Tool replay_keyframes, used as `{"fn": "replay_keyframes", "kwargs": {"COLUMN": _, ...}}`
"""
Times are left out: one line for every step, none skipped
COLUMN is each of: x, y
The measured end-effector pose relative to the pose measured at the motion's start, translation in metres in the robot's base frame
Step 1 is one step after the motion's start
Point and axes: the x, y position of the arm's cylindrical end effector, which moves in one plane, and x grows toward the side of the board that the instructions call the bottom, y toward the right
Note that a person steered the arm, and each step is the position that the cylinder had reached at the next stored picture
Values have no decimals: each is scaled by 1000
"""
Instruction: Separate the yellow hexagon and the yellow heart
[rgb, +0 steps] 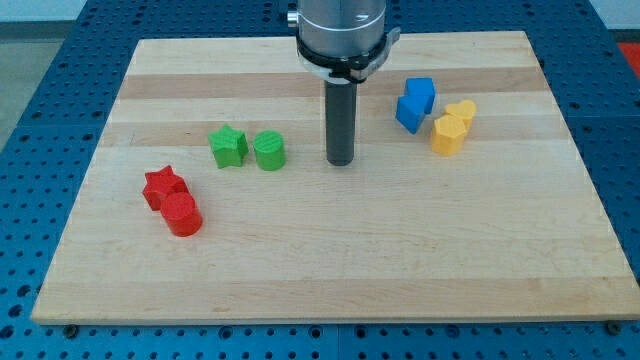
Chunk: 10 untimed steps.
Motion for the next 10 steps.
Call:
{"fn": "replay_keyframes", "kwargs": {"x": -1, "y": 0}}
{"fn": "replay_keyframes", "kwargs": {"x": -1, "y": 0}}
{"fn": "replay_keyframes", "kwargs": {"x": -7, "y": -4}}
{"fn": "replay_keyframes", "kwargs": {"x": -28, "y": -25}}
{"fn": "replay_keyframes", "kwargs": {"x": -32, "y": -28}}
{"fn": "replay_keyframes", "kwargs": {"x": -31, "y": -46}}
{"fn": "replay_keyframes", "kwargs": {"x": -26, "y": -70}}
{"fn": "replay_keyframes", "kwargs": {"x": -26, "y": -71}}
{"fn": "replay_keyframes", "kwargs": {"x": -25, "y": -92}}
{"fn": "replay_keyframes", "kwargs": {"x": -22, "y": -119}}
